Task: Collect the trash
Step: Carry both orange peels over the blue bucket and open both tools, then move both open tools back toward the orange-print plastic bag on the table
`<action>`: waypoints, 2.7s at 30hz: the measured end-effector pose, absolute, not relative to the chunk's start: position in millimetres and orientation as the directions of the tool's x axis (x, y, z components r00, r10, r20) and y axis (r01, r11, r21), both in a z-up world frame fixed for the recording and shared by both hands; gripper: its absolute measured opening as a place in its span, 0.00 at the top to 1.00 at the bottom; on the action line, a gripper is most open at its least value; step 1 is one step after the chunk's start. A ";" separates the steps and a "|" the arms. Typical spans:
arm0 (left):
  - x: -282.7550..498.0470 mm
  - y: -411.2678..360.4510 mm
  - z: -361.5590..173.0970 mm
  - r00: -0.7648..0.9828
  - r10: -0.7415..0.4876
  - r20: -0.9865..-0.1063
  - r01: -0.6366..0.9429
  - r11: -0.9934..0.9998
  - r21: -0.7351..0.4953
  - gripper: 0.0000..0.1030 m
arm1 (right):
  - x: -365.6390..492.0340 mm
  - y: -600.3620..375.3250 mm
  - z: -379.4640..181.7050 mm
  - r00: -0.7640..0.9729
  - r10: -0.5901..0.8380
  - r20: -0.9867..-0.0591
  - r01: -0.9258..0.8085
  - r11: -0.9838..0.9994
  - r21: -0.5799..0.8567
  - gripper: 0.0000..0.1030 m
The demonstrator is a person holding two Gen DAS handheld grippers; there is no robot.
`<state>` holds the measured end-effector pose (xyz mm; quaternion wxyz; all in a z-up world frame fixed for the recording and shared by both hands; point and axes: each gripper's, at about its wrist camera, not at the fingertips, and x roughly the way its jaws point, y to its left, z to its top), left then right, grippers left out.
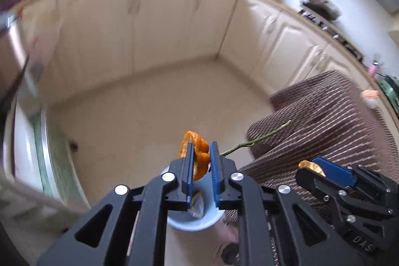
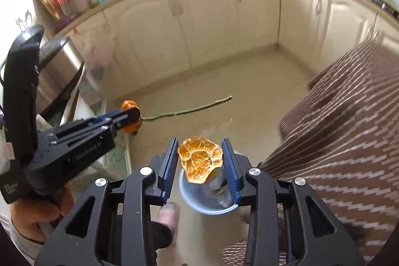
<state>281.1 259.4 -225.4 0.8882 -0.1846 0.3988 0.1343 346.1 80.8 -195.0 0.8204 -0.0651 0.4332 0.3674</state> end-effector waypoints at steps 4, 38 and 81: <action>283.8 269.5 -273.5 0.585 0.055 -0.809 -0.426 0.870 -0.249 0.88 | 356.2 95.4 -236.1 0.320 0.496 -0.807 -0.634 0.745 0.206 0.67; 316.2 276.6 -326.0 0.522 -0.112 -0.846 -0.469 0.790 -0.394 0.67 | 384.1 113.1 -286.8 0.327 0.422 -0.846 -0.583 0.795 0.171 0.66; 450.8 -61.9 -96.0 0.697 -0.266 -0.666 0.286 0.955 -0.083 0.37 | 441.7 -251.4 -90.7 0.775 0.182 -0.605 -0.152 0.983 0.101 0.45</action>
